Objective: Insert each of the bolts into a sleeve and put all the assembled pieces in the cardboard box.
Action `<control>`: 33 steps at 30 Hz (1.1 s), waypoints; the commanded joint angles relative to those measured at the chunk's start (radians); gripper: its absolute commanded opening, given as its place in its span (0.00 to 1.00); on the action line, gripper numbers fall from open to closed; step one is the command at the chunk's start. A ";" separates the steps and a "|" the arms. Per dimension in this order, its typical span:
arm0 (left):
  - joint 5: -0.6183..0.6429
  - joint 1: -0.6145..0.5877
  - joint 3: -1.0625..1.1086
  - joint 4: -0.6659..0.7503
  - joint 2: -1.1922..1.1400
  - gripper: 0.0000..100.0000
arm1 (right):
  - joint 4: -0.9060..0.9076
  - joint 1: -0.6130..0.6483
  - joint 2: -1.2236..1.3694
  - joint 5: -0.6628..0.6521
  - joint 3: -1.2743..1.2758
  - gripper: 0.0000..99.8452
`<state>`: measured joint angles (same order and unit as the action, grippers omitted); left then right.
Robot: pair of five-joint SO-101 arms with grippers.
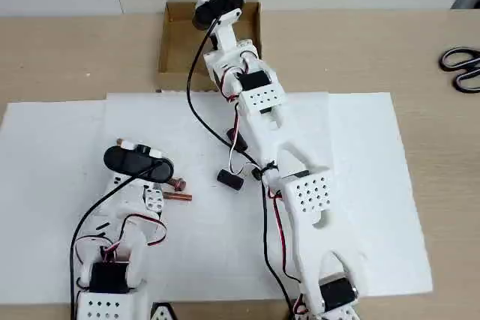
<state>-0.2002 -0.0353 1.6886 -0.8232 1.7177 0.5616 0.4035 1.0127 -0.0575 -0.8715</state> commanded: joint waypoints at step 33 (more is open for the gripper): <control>-0.006 -0.003 -0.007 0.015 0.008 0.01 | 1.144 0.070 -0.229 0.092 -0.669 0.24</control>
<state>-0.2002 -0.0353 1.6886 -0.8232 1.7177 1.6817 0.4588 0.8608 -0.0176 -1.4991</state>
